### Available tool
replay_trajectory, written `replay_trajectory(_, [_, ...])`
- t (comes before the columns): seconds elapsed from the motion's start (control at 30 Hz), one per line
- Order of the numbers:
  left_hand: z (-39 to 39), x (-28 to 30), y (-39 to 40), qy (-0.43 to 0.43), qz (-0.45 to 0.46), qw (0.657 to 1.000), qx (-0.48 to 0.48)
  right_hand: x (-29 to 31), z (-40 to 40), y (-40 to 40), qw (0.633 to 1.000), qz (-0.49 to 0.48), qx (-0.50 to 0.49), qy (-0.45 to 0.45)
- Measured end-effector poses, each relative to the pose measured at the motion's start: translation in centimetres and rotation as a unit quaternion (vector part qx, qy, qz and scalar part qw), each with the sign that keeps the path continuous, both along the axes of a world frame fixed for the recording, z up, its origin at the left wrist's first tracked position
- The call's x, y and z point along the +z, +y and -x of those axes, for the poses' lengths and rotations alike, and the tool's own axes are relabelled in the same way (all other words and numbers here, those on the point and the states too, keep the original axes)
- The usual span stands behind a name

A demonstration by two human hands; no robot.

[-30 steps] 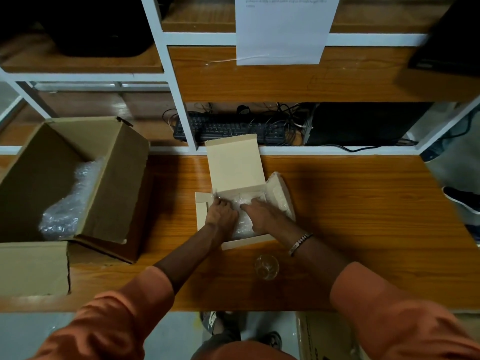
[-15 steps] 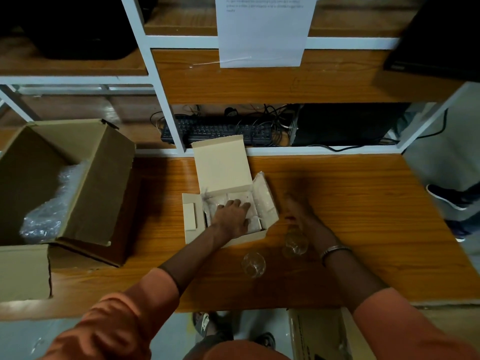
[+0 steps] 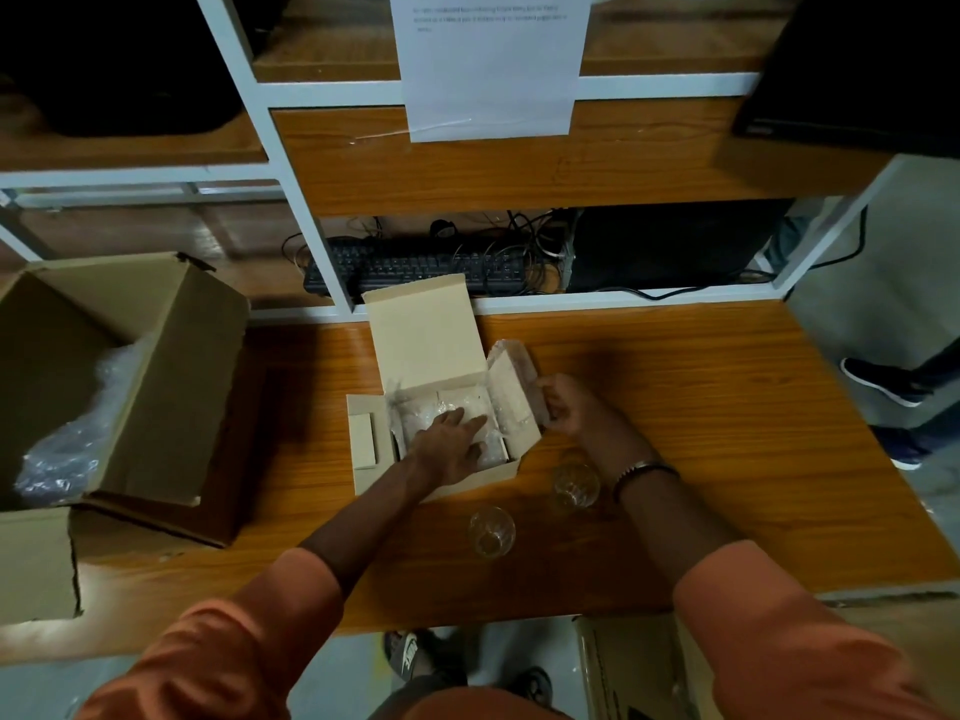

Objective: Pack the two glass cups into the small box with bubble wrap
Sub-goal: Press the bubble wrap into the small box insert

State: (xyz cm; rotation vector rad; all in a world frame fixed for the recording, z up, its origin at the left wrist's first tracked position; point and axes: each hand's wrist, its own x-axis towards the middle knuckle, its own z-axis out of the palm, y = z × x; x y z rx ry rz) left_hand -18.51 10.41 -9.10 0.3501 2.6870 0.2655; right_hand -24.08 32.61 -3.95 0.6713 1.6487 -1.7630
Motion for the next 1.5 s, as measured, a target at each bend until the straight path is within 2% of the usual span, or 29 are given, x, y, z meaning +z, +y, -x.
replay_trajectory(0.1, [0.0,-0.1,-0.4,-0.009,0.008,1.0,-0.01,2.0,-2.1,1.8,0.998,0.015,0.01,0.055])
replay_trajectory(0.17, [0.0,0.0,-0.6,-0.012,0.011,1.0,-0.016,3.2,-2.1,2.2,0.995,0.073,-0.012,0.067])
replay_trajectory(0.23, [0.0,0.2,-0.7,-0.014,0.004,1.0,-0.008,3.9,-0.5,2.4,0.992,0.112,-0.055,0.028])
replay_trajectory(0.3, [0.1,0.5,-0.8,0.002,-0.027,1.0,0.014,4.4,0.7,2.5,0.991,0.115,-0.053,-0.03])
replay_trajectory(0.4, [-0.1,1.6,-0.4,0.096,-0.125,0.986,0.062,3.6,1.9,2.5,0.999,0.05,0.01,-0.015])
replay_trajectory(0.5, [-0.1,3.5,0.6,0.188,-0.207,0.954,0.111,4.9,2.0,2.0,0.999,-0.003,0.032,0.042])
replay_trajectory(0.57, [-0.1,4.9,0.9,0.212,-0.261,0.931,0.139,6.5,2.0,1.4,0.993,-0.05,0.04,0.099])
replay_trajectory(0.67, [-0.2,6.3,0.3,0.212,-0.319,0.9,0.208,8.6,2.2,-0.1,0.963,-0.155,0.064,0.213])
replay_trajectory(0.77, [0.0,7.0,-1.7,0.222,-0.305,0.882,0.281,9.8,2.0,-2.7,0.935,-0.194,0.103,0.28])
replay_trajectory(0.87, [-0.1,6.9,-4.1,0.236,-0.288,0.87,0.322,9.6,0.9,-6.3,0.921,-0.186,0.173,0.297])
replay_trajectory(1.07, [-2.3,6.0,-7.6,0.269,-0.269,0.85,0.364,5.4,-1.6,-12.2,0.895,-0.205,0.314,0.242])
replay_trajectory(1.2, [-3.6,5.7,-8.2,0.265,-0.264,0.851,0.369,3.9,-2.0,-12.9,0.899,-0.188,0.336,0.209])
replay_trajectory(1.23, [-3.7,5.7,-8.4,0.264,-0.261,0.854,0.365,3.7,-1.8,-12.6,0.891,-0.206,0.337,0.224])
replay_trajectory(1.3, [-3.8,5.5,-8.6,0.256,-0.243,0.868,0.348,3.2,-1.2,-11.6,0.852,-0.283,0.344,0.275])
replay_trajectory(1.4, [-3.7,5.2,-8.4,0.27,-0.179,0.902,0.286,2.1,-1.0,-10.3,0.779,-0.382,0.371,0.33])
replay_trajectory(1.5, [-3.4,5.5,-7.3,0.275,-0.095,0.941,0.174,1.5,-1.9,-10.1,0.686,-0.42,0.435,0.404])
